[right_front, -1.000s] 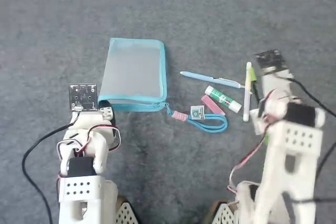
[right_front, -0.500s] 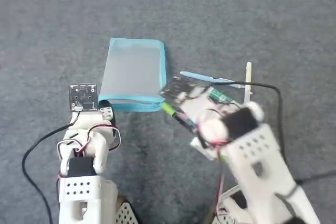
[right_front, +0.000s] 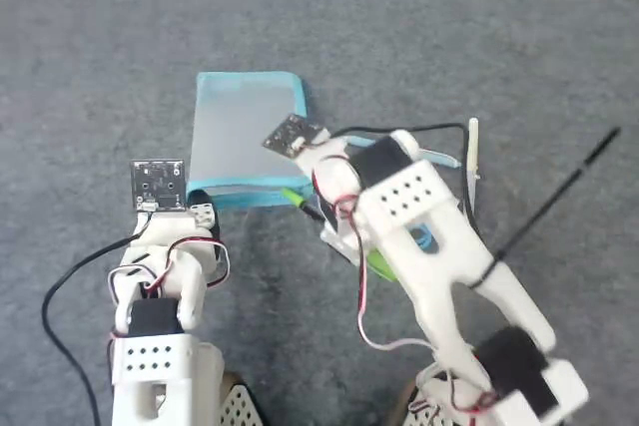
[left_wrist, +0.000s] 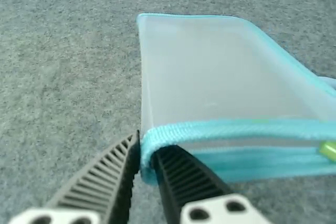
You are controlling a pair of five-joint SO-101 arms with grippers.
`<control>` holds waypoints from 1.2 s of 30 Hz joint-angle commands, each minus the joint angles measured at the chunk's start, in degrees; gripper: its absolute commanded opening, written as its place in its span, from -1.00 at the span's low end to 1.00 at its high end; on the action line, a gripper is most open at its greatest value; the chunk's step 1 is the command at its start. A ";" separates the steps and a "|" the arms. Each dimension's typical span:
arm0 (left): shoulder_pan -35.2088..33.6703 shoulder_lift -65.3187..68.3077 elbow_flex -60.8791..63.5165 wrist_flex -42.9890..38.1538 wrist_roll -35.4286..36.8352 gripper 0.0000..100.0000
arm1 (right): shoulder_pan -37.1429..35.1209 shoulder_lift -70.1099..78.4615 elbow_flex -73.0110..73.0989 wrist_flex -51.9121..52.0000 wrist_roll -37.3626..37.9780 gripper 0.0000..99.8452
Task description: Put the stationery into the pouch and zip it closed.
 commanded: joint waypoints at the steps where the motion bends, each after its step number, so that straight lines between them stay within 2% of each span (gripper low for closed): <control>1: 2.81 0.62 -0.57 -1.93 -3.08 -0.98 | -0.31 2.15 -7.82 -1.89 -3.16 -0.99; 16: 14.33 0.62 1.10 -2.02 -4.66 -0.98 | 0.04 18.07 -24.35 -5.76 -14.51 -0.99; 22: 16.62 0.62 1.45 -2.11 -4.66 -0.98 | -0.13 20.79 -29.19 -6.64 -15.65 -0.97; 29: 16.35 0.62 1.45 -2.20 -4.66 -0.98 | -0.31 20.53 -29.54 -5.23 -13.89 -0.59; 36: 16.26 0.62 1.45 -2.20 -4.75 -0.98 | -0.04 20.26 -29.54 -5.23 -12.04 -0.57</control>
